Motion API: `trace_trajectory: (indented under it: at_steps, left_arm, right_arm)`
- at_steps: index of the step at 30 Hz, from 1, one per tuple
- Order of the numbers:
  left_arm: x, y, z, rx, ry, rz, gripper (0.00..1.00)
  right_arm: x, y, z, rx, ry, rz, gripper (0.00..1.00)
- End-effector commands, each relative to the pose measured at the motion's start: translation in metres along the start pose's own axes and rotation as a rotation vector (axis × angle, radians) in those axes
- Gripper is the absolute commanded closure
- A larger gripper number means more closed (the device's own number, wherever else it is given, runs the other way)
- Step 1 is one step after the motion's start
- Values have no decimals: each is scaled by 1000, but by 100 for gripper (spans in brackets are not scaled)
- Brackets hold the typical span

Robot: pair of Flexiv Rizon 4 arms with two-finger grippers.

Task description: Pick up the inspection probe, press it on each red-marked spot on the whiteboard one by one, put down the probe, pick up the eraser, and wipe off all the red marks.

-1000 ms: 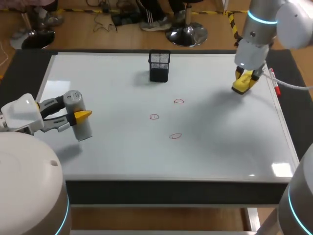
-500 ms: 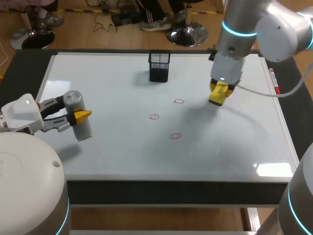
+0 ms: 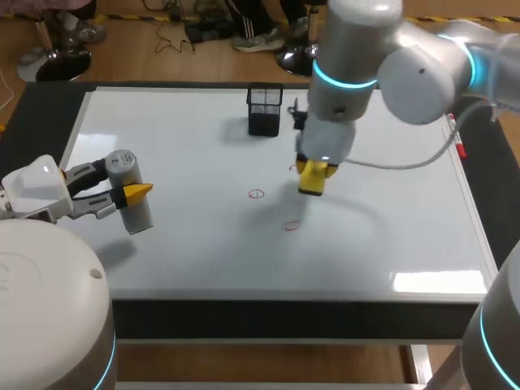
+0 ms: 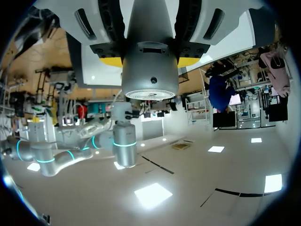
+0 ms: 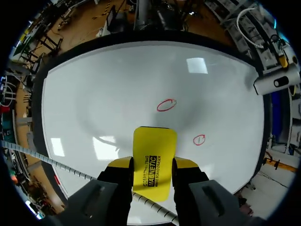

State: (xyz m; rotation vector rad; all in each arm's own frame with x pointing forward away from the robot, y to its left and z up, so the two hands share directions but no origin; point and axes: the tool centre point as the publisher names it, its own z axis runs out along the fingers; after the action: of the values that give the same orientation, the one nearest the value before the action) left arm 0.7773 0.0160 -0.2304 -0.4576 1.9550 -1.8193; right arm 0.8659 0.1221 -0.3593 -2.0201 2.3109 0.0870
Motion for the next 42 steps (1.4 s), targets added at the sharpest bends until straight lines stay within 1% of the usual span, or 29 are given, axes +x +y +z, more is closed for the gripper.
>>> trace_trajectory:
  at_steps: [1, 6, 8, 12, 17, 22, 26, 29, 42]
  left_arm:
    - [0, 0, 0, 3, -1, 1, 100]
    - [0, 0, 0, 3, -1, 1, 100]
    - [0, 0, 0, 3, -1, 1, 100]
    - [0, 0, 0, 3, -1, 1, 100]
    - [0, 0, 0, 3, -1, 1, 100]
    - [0, 0, 0, 3, -1, 1, 100]
    - [0, 0, 0, 3, -1, 1, 100]
    - [0, 0, 0, 3, -1, 1, 100]
    - [0, 0, 0, 3, -1, 1, 100]
  right_arm:
    - [-29, 10, 10, -5, 29, -49, 100]
    - [-61, 22, 22, -28, 31, -125, 100]
    - [-74, 26, 26, -25, 35, -150, 100]
    - [-96, 31, 34, -40, 39, -195, 100]
    - [-117, 31, 42, -54, 47, -224, 100]
    - [-132, 31, 48, -61, 52, -246, 100]
    - [-140, 30, 54, -56, 61, -268, 100]
    - [-142, 29, 59, -62, 66, -269, 100]
    - [-133, 22, 73, -73, 77, -243, 100]
